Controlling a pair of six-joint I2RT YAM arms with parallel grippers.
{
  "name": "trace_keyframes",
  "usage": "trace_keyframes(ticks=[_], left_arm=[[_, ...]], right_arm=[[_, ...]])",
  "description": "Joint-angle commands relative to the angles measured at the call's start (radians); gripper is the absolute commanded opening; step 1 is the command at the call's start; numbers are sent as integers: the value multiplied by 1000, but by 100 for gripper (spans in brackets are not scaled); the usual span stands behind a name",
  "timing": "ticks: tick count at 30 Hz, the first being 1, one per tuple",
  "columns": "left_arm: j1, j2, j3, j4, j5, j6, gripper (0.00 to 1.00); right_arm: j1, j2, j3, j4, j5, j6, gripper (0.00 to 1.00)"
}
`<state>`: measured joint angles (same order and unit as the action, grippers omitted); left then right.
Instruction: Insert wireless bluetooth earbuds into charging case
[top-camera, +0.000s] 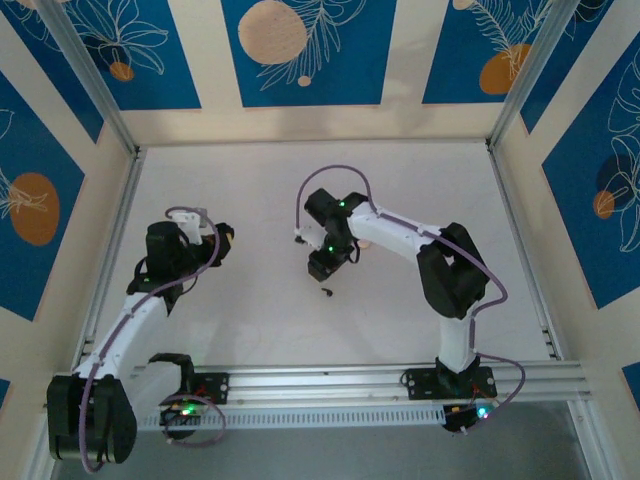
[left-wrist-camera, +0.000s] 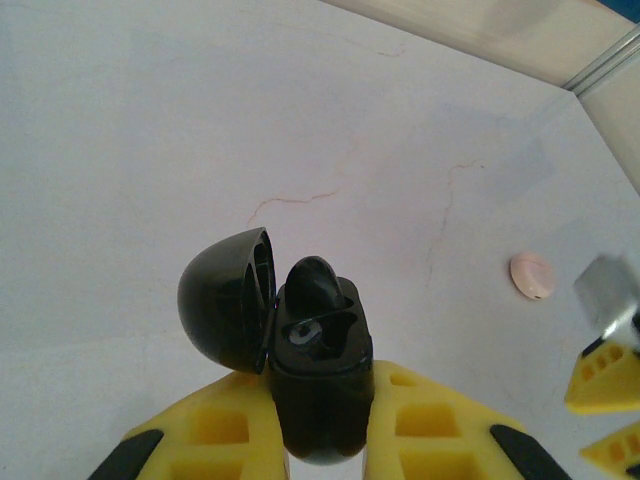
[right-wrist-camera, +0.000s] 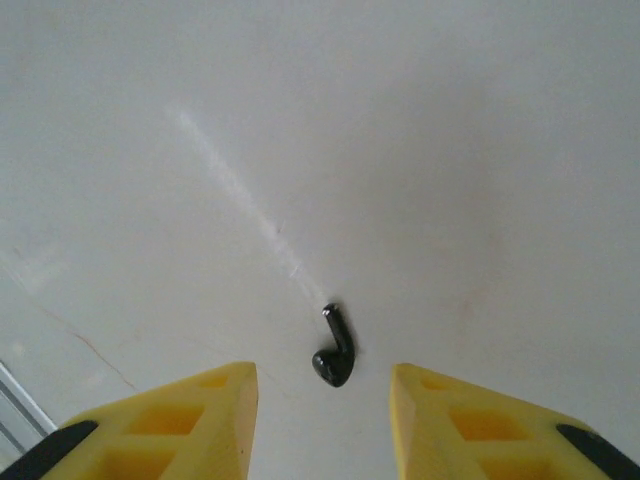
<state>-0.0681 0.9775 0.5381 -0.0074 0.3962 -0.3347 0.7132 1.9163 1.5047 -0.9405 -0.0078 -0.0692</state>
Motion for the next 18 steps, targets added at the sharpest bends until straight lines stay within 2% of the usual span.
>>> trace_keyframes(ticks=[1,4,7,11,18], left_arm=[[-12,-13,27,14,6,2,13],[-11,-17,27,8,4,5,13],[-12,-15,27,11,7,4,13],[-13,-8,28,18,13,2,13],[-13,-15,23,12,7,2,13]], right_arm=[[-25,-12,61,-111,-19,337,39],[-22,-11,50,-125,-46,511,39],[-21,18,29,-120,-76,618,39],[-16,69,19,-84,-110,670,39],[-2,131,41,-64,-93,660,38]])
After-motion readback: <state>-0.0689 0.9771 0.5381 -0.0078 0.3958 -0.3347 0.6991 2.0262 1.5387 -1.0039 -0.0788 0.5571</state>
